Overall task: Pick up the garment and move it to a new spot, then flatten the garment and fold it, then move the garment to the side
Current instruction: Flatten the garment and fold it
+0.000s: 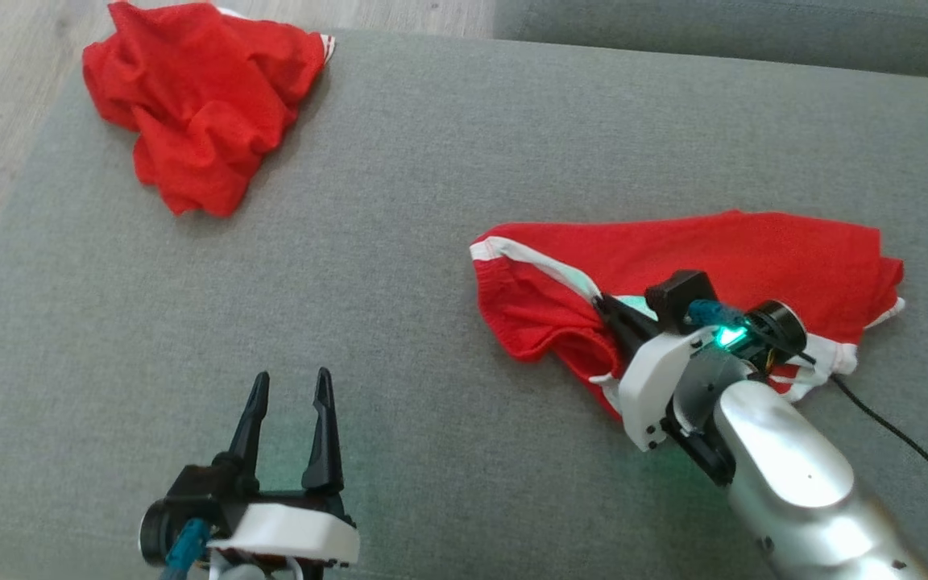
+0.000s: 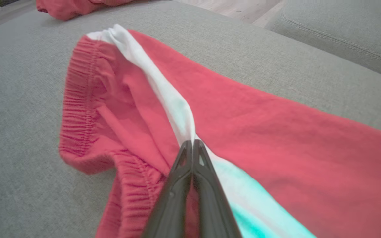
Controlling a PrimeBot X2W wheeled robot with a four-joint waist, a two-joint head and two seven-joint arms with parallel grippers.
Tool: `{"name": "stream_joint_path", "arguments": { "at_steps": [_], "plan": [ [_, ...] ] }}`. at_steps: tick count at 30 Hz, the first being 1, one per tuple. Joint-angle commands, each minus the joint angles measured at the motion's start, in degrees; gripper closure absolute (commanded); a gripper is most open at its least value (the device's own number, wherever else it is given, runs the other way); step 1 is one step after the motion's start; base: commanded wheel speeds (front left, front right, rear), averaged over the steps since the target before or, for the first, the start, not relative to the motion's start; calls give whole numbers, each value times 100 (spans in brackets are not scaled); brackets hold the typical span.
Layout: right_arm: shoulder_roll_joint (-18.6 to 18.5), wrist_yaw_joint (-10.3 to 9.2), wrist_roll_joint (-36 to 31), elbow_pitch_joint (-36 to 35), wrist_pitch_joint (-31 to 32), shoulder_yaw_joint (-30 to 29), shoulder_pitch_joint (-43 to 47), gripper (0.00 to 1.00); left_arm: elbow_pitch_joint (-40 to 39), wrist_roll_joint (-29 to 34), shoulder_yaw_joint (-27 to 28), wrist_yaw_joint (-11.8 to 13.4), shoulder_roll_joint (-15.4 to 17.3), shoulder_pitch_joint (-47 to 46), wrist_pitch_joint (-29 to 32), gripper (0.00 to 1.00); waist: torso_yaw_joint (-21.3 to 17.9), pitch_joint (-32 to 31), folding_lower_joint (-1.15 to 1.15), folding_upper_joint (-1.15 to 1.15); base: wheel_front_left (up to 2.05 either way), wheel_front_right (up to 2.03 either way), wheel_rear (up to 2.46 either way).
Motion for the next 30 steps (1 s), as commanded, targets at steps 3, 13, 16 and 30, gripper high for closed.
{"name": "stream_joint_path", "arguments": {
  "at_steps": [3,13,16,30],
  "plan": [
    [-14,-4,73,-178,-232,127,-271,100,-116,80,220,-24,11,-222,-66,0,-82,-77,0,0,0,0,0],
    [-38,-4,104,-927,-443,334,59,100,-70,109,198,-36,51,-26,-68,0,-433,-512,0,0,0,0,0],
    [-186,-4,125,-1296,-295,426,414,100,-78,100,185,-26,67,31,-63,0,-515,-608,0,0,0,0,0],
    [-332,-4,127,-1974,167,521,1582,100,-142,91,119,3,140,73,-8,0,-671,-603,0,0,0,0,0]
  ]
}}
